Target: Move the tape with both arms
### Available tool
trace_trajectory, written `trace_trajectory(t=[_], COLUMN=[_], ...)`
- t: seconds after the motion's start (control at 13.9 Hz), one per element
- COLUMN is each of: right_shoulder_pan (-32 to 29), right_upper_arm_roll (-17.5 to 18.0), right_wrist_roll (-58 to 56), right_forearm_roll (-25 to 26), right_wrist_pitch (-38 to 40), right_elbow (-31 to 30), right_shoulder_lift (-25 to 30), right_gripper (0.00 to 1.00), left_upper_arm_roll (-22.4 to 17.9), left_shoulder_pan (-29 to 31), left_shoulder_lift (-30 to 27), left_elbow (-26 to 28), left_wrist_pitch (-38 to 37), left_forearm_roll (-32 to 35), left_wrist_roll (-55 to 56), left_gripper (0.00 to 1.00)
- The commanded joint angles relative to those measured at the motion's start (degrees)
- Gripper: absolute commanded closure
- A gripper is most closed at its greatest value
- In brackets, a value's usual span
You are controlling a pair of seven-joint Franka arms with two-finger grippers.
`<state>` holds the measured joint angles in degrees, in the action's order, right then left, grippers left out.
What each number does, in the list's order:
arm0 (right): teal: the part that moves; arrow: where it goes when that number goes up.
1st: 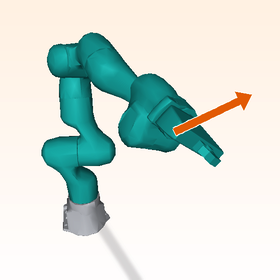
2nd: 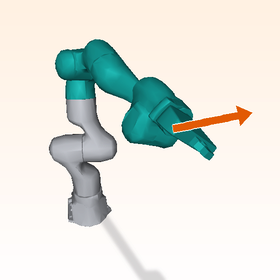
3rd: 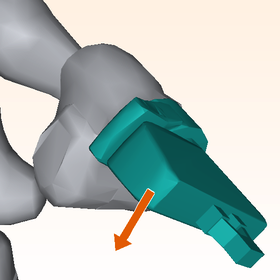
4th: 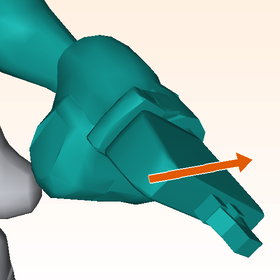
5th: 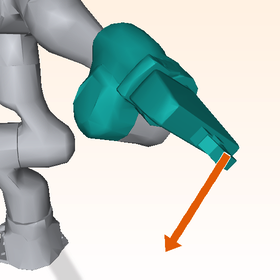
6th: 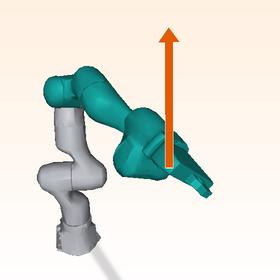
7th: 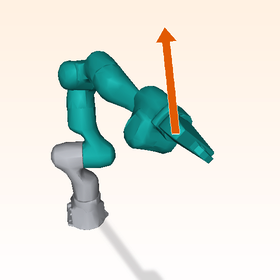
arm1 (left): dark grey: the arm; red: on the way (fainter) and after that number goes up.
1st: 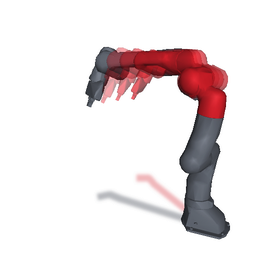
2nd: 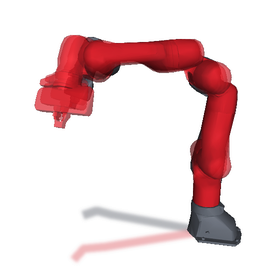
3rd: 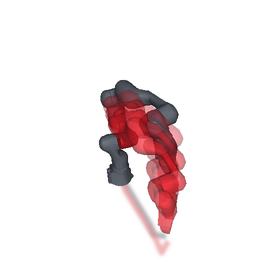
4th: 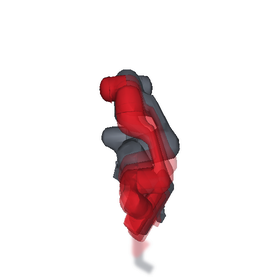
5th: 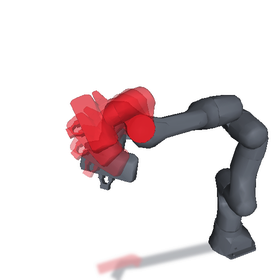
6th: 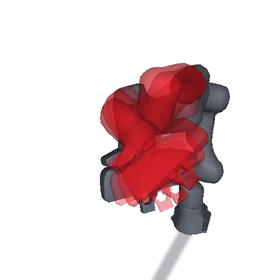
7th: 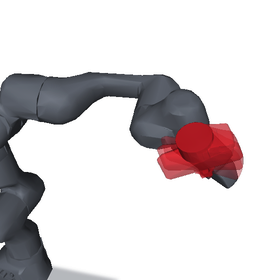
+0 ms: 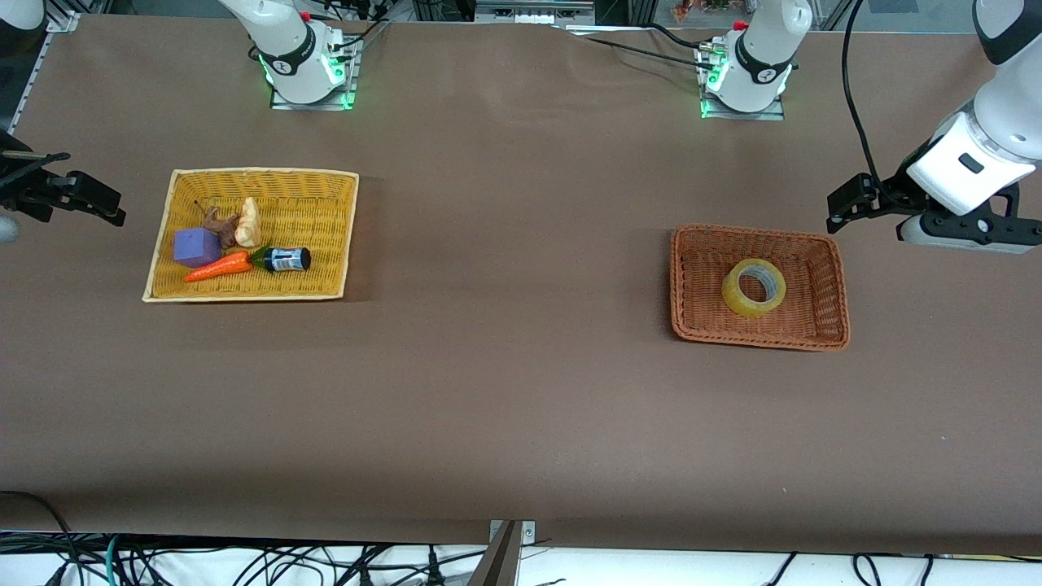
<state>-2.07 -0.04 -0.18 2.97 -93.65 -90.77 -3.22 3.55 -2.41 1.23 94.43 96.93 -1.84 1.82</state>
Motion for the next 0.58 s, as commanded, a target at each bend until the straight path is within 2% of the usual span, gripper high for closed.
trace_trajectory(t=[0.0,0.5], right_shoulder_pan=[-0.2,-0.1], right_upper_arm_roll=[0.1,0.1], right_wrist_roll=[-1.0,-1.0], right_forearm_roll=[-0.5,-0.6], right_wrist_pitch=[0.9,0.8], right_elbow=[1.4,1.4], right_shoulder_lift=[-0.5,-0.5], right_gripper=[0.00,0.00], left_upper_arm_roll=[-1.0,-0.7], left_shoulder_pan=[-1.9,-1.5], left_shoulder_lift=[-1.8,0.0], left_elbow=[2.1,-0.7], left_wrist_pitch=[1.0,-2.2], left_forearm_roll=[1.5,1.5], left_wrist_roll=[1.0,0.9], left_gripper=[0.00,0.00])
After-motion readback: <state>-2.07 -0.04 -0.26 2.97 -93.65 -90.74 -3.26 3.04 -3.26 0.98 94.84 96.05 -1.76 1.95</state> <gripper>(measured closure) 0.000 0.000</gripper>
